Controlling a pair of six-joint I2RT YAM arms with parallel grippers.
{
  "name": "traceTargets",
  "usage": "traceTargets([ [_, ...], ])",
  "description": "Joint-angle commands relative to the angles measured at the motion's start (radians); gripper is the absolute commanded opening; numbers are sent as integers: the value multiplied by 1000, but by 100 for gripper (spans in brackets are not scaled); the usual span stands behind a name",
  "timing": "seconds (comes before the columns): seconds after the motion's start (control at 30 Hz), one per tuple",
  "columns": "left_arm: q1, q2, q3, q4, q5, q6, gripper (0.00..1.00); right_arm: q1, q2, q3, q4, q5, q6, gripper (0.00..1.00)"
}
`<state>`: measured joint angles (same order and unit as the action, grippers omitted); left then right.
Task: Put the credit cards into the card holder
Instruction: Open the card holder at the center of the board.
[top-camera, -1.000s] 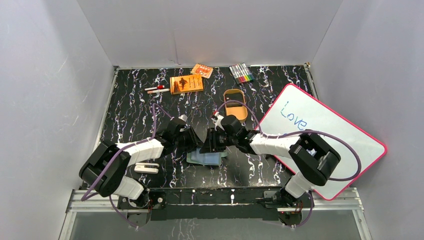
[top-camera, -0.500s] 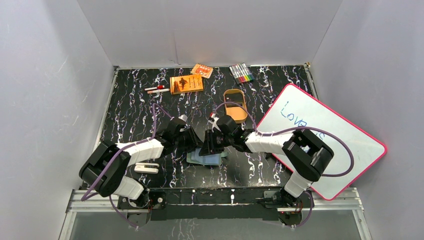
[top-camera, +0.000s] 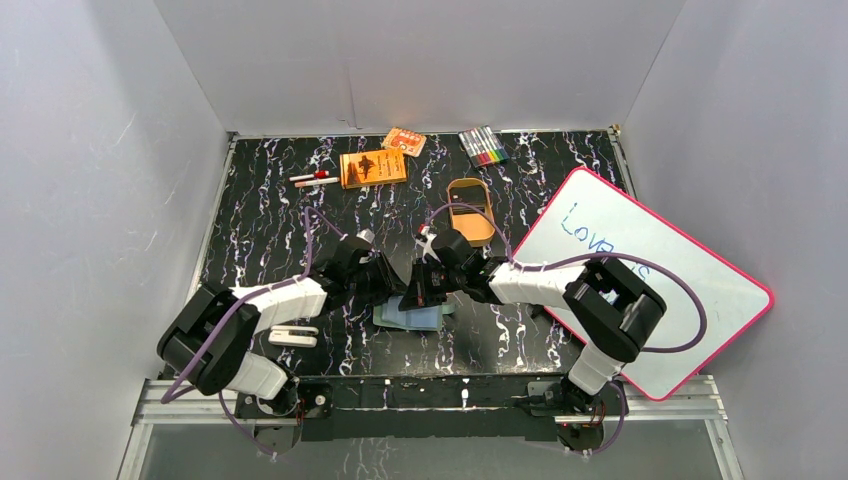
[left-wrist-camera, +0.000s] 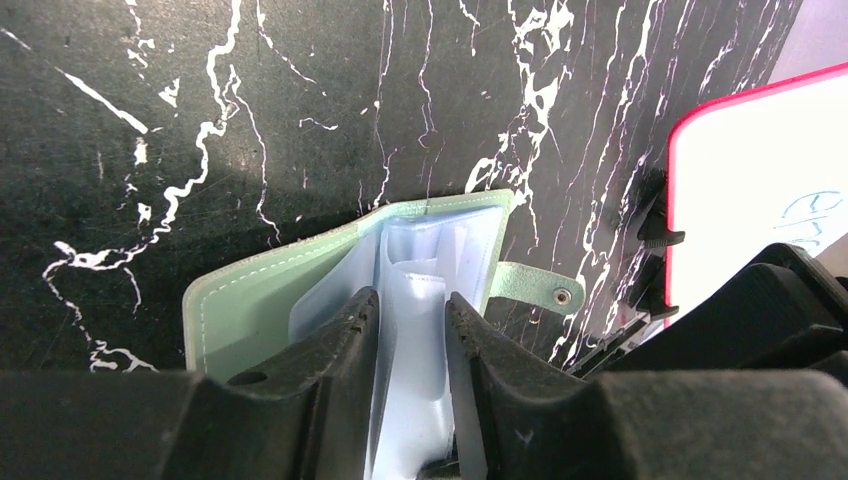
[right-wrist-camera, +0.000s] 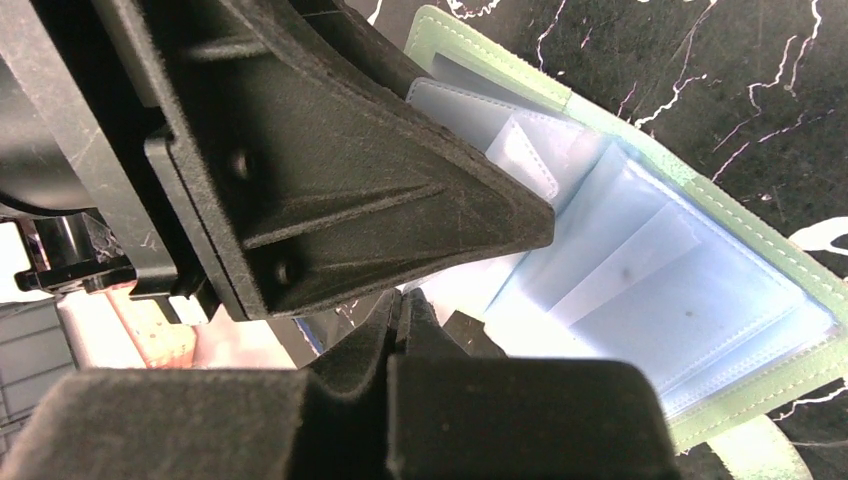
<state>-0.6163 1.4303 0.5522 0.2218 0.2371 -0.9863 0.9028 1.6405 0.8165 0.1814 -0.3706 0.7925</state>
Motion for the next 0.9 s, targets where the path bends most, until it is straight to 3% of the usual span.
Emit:
traceTargets([
  [0.0,3,-57,16,-38,-18,21,32,4,3,32,13,-7,3,0],
  [0.23,3,-144,77,-230,-124,67,65,5,-38,26,-78,65,-25,0],
  [0.33,4,-213,105,-350,-207,97,71,4,-56,13,-115,108,-37,0],
  [0.57,4,-356,137,-477,-318,145,72,4,-85,-18,-179,192,-48,0],
  [0.7,5,-360,95,-341,-221,142,66,3,-98,-34,-216,229,-50,0],
  [0.87,4,-232,42,-134,-59,98,49,4,-118,-62,-251,286,-40,0],
])
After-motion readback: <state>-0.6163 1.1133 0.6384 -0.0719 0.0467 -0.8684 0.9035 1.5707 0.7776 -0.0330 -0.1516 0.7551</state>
